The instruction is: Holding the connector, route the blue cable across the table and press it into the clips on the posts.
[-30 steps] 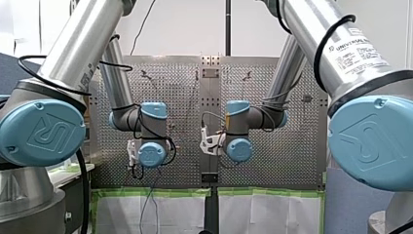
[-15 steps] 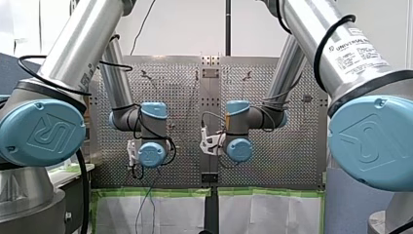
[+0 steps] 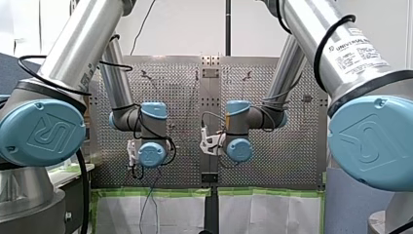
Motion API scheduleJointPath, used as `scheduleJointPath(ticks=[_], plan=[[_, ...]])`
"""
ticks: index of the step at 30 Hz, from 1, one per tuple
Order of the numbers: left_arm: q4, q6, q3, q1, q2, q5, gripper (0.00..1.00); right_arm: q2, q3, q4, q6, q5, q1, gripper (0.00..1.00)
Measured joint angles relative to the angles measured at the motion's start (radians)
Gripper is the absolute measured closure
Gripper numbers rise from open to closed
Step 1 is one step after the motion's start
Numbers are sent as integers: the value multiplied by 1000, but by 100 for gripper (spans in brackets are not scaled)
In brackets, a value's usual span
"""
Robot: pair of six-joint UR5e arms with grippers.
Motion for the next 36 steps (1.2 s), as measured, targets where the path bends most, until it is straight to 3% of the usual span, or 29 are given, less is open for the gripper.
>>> scheduleJointPath(ticks=[24,30,36], plan=[[0,0,0,0,0,0,100,0,-1,1,-1,0,1,100],[0,0,0,0,0,0,100,40,-11,38,-4,0,30,100],[0,0,0,0,0,0,100,62,-12,51,-5,0,36,100]])
